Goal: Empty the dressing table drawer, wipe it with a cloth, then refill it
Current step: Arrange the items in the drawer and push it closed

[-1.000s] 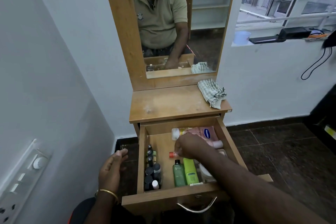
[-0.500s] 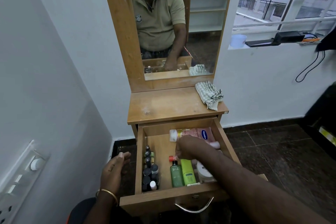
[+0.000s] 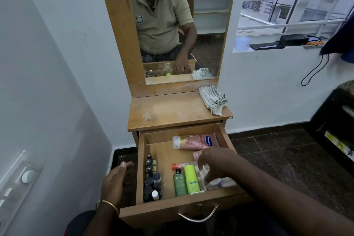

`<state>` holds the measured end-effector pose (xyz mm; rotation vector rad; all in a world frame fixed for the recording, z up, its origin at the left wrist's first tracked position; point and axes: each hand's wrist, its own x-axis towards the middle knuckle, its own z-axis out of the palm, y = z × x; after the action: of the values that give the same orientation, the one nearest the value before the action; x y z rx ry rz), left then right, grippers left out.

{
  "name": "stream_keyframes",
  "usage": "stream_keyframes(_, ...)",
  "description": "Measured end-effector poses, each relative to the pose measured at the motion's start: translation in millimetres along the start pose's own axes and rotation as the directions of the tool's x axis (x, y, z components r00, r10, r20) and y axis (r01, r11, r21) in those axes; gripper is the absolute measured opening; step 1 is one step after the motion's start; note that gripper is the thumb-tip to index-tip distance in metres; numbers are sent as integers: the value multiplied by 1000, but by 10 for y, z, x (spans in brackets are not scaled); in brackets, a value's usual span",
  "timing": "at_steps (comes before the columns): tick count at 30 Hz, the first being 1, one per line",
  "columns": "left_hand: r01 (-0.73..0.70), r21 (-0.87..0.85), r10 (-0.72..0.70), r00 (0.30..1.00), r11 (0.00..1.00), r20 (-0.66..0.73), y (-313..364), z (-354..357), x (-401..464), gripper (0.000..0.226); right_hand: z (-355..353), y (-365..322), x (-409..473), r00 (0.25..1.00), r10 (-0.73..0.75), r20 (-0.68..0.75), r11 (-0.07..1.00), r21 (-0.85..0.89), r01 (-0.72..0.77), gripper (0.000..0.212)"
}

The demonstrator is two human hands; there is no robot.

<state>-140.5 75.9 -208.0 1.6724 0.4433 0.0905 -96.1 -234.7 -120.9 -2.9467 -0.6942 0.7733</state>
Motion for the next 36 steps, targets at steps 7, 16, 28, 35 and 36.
stream_keyframes(7,29,9,-29,1000,1000,10,3,-14,-28,33,94,98,-128,996,87,13,996,-4,-87,46)
stream_keyframes(16,47,29,-47,999,998,0,3,-8,-49,34,44,86,-207,972,228,49,974,-17,-228,45)
stream_keyframes(28,-267,537,72,932,800,356,1009,95,-394,146,-271,-200,-598,993,-118,10,908,406,104,87)
stream_keyframes(35,-574,799,-115,794,180,596,1162,521,-533,140,-248,-238,-570,986,-153,-67,952,259,165,99)
stream_keyframes(36,-578,802,-125,793,150,596,1177,543,-520,138,-229,-222,-544,984,-159,-81,954,243,174,100)
